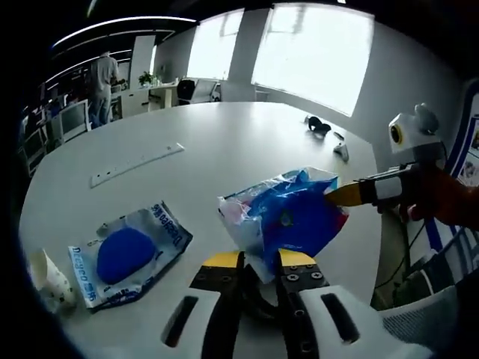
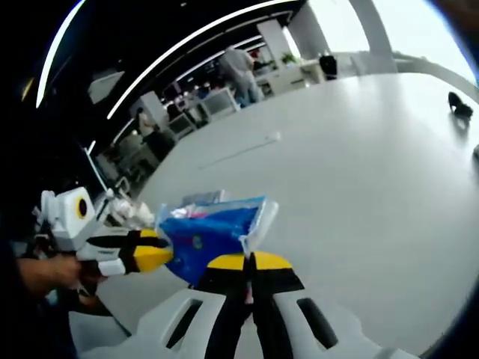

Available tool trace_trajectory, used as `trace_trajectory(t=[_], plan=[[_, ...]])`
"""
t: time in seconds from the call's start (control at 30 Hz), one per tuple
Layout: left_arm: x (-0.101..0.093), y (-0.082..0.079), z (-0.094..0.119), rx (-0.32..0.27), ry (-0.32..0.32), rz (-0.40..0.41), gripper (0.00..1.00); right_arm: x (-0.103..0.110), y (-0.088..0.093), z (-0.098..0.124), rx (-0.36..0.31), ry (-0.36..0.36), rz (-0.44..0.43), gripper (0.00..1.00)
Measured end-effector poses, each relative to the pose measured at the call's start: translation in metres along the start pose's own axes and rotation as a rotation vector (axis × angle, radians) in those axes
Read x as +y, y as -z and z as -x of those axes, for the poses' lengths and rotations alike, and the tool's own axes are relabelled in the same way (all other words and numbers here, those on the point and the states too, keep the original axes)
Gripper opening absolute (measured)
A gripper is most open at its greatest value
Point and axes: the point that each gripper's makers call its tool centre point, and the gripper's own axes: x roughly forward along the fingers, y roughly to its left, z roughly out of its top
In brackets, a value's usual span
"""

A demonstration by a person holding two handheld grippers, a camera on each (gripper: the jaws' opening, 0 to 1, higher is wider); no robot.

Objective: Arrange the tabletop items into an orderly group along one side of the table until the central work area is clear of visible clutter.

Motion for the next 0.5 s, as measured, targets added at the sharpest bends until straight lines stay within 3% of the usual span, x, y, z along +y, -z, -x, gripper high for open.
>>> trace_trajectory(t=[0.23,0.5], plan=[[0.007,-0.001,-0.009,0.016,-0.015,0.012,0.05,-0.008,-0.003,-0.008,0.012,-0.006,-0.005,0.00],[0.008,-0.001,-0.018,0.035,-0.019,0.004,0.03,-0.015,-0.011,-0.016,0.019,-0.010,0.053,0.00]])
